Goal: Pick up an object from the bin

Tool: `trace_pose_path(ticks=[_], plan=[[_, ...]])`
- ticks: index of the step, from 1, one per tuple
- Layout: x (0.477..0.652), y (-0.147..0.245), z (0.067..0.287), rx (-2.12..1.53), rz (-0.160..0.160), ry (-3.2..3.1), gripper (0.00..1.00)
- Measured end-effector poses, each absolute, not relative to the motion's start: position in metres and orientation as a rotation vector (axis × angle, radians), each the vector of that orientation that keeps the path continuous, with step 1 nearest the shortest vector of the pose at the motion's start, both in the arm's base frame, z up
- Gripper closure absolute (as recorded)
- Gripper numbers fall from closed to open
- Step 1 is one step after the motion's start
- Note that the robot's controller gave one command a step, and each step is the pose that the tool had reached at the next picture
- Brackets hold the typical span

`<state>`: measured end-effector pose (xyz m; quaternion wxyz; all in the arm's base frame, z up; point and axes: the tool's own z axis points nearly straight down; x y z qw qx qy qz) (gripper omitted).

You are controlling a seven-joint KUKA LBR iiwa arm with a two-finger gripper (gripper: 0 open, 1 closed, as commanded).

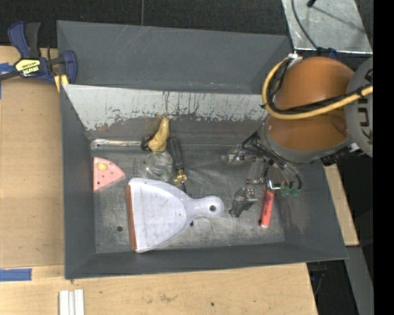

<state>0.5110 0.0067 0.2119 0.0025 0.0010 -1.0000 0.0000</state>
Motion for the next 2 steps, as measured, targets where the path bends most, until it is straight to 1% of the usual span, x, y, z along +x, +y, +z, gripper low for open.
trace_pose_path(ticks=[1, 2], plan=[[0.5127, 0.0067, 0.2157, 0.003, 0.0, -3.145, 0.0], [0.515, 0.0067, 0.2103, 0.003, 0.0, -3.152, 0.0]])
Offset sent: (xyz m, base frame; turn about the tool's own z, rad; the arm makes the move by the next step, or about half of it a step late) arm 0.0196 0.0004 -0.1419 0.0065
